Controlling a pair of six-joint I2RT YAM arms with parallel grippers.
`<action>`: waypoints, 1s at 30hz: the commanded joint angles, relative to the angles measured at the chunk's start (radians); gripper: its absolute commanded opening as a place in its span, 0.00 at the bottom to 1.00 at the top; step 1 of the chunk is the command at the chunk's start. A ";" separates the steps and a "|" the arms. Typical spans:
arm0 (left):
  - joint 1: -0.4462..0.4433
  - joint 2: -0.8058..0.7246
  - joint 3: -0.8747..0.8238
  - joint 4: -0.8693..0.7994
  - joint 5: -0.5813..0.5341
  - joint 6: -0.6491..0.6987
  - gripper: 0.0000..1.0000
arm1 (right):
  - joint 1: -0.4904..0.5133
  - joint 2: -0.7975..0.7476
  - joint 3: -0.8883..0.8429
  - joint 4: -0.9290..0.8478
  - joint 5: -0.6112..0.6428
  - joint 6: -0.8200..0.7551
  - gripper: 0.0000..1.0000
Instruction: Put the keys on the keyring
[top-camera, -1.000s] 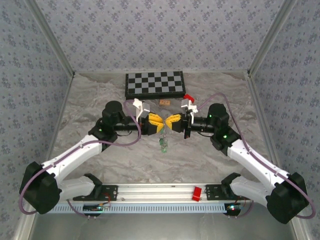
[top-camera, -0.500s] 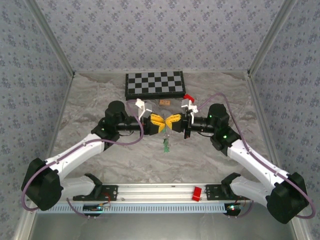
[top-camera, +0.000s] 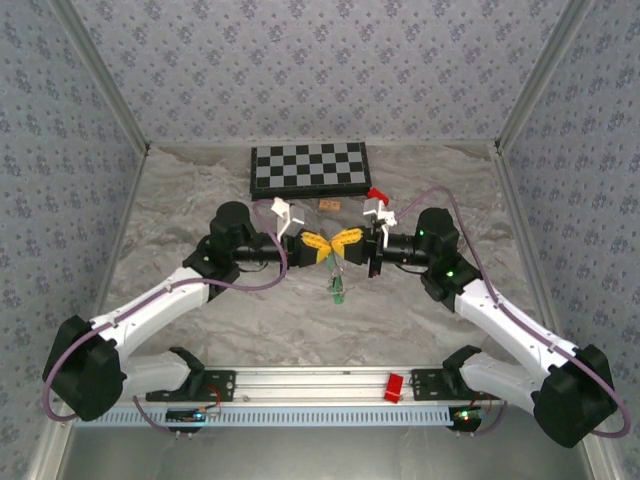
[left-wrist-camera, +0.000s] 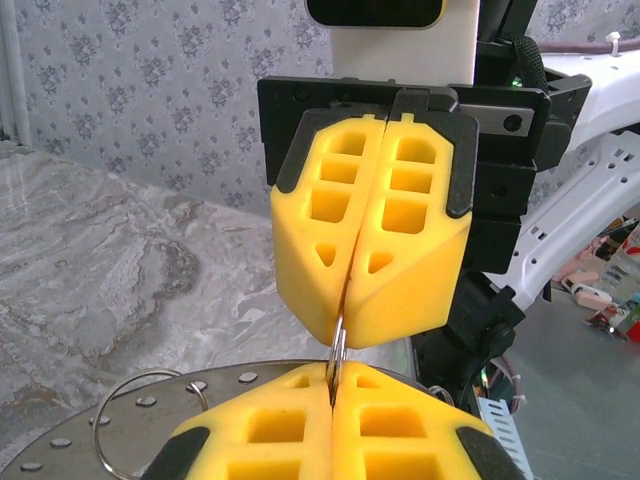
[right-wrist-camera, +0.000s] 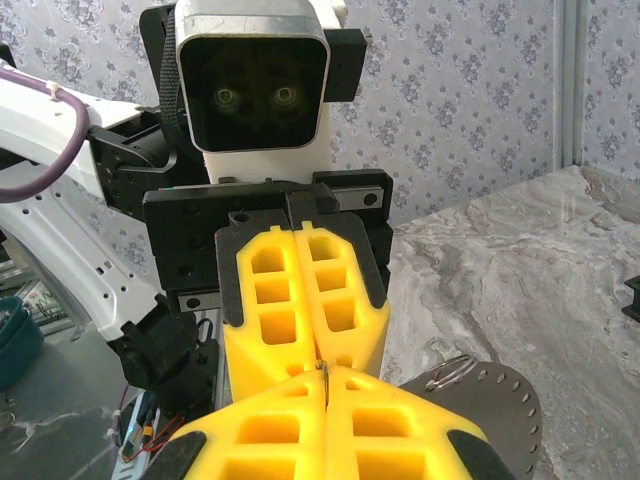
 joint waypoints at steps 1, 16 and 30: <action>-0.006 -0.007 0.064 -0.061 0.004 0.063 0.00 | 0.004 -0.030 0.007 -0.045 0.005 -0.022 0.02; -0.001 0.001 0.128 -0.367 -0.044 0.286 0.00 | 0.073 0.018 0.363 -0.882 0.311 -0.348 0.29; 0.000 -0.024 0.132 -0.468 -0.012 0.362 0.00 | 0.186 0.252 0.693 -1.239 0.408 -0.534 0.35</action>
